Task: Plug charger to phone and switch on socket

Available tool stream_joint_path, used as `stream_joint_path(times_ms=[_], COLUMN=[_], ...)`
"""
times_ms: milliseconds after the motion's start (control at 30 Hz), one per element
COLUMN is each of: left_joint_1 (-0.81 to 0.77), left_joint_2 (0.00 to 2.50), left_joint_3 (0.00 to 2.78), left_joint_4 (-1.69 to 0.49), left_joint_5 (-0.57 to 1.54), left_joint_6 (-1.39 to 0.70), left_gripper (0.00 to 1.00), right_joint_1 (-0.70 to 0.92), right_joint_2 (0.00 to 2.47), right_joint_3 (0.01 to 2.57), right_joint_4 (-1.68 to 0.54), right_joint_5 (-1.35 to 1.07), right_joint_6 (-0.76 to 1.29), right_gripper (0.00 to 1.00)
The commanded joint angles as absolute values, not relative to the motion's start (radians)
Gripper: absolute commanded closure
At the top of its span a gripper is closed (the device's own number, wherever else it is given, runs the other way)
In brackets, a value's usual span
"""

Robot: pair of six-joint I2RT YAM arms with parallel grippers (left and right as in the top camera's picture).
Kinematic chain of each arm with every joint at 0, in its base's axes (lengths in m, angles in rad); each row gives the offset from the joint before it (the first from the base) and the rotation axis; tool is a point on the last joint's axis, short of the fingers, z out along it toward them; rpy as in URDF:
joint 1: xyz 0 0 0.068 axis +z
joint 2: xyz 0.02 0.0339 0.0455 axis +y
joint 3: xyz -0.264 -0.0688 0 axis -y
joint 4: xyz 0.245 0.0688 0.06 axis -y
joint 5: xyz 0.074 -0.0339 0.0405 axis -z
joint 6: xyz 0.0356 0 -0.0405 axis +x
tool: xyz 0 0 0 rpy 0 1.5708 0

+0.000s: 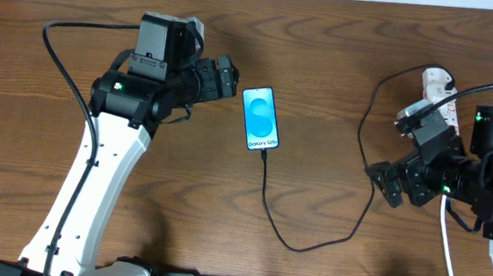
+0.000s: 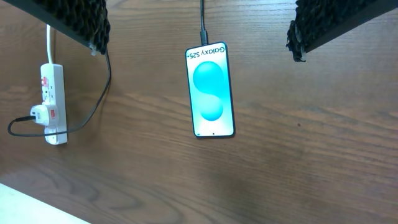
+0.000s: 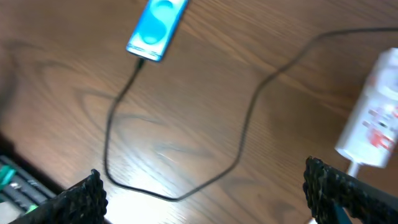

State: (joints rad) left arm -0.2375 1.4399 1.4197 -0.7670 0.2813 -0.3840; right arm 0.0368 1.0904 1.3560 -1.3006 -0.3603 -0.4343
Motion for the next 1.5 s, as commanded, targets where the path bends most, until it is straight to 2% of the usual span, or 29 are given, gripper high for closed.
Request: stream_joint_path(times_ms=[0,200,400,533,800,900,1133,1467], left_joint_1=[-0.237,-0.237,-0.237,-0.237,-0.237,-0.237,-0.237,-0.237], left_joint_2=[1.437,1.437,1.437,1.437,1.437,1.437,1.437,1.437], left_joint_3=[1.425,1.425,1.425,1.425,1.425,1.425,1.425,1.425], left_joint_4=[-0.770,-0.770,-0.770,-0.770,-0.770,-0.770,-0.770,-0.770], left_joint_5=[0.268,0.268,0.268,0.268,0.268,0.268,0.268,0.268], left_joint_6=[-0.363,-0.363,-0.363,-0.364,-0.363,-0.364,-0.363,-0.363], left_gripper=[0.07,0.07,0.07,0.07,0.07,0.07,0.07,0.07], right_joint_1=[0.032,0.030,0.021,0.005,0.006,0.006,0.008,0.013], right_joint_2=[1.087,1.039,0.882,0.734,0.402,0.297,0.098,0.006], right_joint_3=[1.372,1.328,1.175,0.979,0.512,0.380,0.142,0.019], right_joint_4=[-1.299,-1.289,-1.263,-1.051,-0.434,-0.301,-0.134,-0.097], right_joint_5=[-0.265,-0.098,-0.049,-0.028,-0.033,-0.037,-0.067,-0.080], right_joint_6=[-0.416,-0.416,-0.435,-0.434,-0.404,-0.396,-0.381,-0.337], right_gripper=[0.01,0.01,0.01,0.01,0.01,0.01,0.01,0.01])
